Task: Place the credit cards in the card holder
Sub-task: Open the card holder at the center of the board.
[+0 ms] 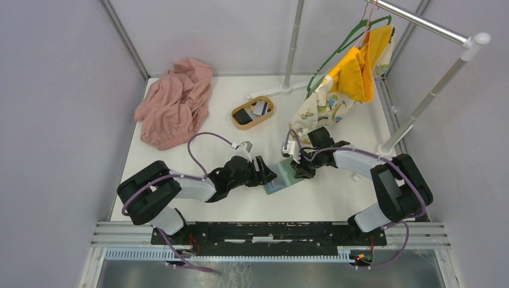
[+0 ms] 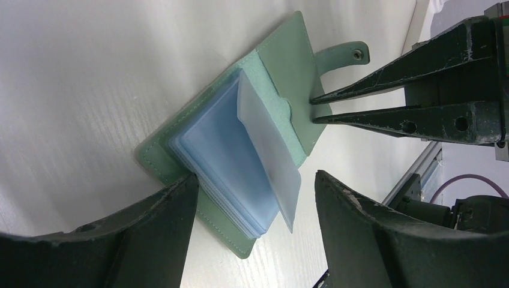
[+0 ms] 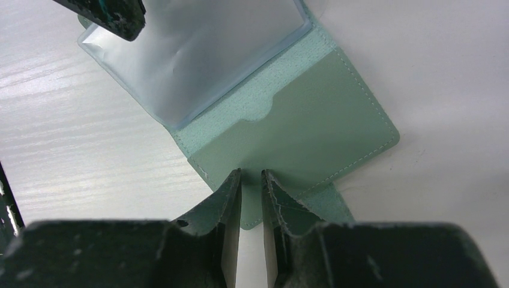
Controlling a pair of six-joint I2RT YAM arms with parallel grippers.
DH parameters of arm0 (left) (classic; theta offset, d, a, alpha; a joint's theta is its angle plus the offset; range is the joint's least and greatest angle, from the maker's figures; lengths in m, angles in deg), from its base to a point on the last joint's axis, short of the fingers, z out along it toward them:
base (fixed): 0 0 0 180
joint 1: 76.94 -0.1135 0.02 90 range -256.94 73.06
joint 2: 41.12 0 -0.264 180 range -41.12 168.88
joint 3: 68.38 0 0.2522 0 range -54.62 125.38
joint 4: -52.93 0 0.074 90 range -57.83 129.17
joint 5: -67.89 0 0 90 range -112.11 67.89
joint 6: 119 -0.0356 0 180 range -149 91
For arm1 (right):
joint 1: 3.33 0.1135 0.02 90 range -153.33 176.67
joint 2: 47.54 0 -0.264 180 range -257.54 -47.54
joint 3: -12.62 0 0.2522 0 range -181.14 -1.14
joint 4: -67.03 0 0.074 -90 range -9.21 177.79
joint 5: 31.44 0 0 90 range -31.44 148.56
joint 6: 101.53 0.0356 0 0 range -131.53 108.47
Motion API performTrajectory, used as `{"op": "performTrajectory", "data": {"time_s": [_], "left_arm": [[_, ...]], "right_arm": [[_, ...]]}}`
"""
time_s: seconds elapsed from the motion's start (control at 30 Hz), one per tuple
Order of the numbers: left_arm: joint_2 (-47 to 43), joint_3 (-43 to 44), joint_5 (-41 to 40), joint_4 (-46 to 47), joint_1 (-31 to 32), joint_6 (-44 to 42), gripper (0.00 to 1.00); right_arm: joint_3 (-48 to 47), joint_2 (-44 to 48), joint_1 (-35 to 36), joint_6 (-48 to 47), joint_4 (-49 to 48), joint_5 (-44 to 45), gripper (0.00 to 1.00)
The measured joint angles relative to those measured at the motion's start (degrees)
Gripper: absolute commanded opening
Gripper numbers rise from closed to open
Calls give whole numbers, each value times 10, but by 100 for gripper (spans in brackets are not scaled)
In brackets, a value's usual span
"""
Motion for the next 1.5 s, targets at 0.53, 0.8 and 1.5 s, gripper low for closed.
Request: {"op": "performTrajectory", "data": {"time_s": [0.53, 0.8, 1.5], "left_arm": [[10, 1, 32, 82, 0, 11, 69], [45, 20, 82, 160, 0, 23, 69], [60, 36, 75, 122, 0, 20, 63]], "right_arm": [[0, -2, 0, 7, 4, -19, 25], [0, -9, 9, 18, 19, -62, 29], [10, 30, -59, 72, -4, -100, 47]]}}
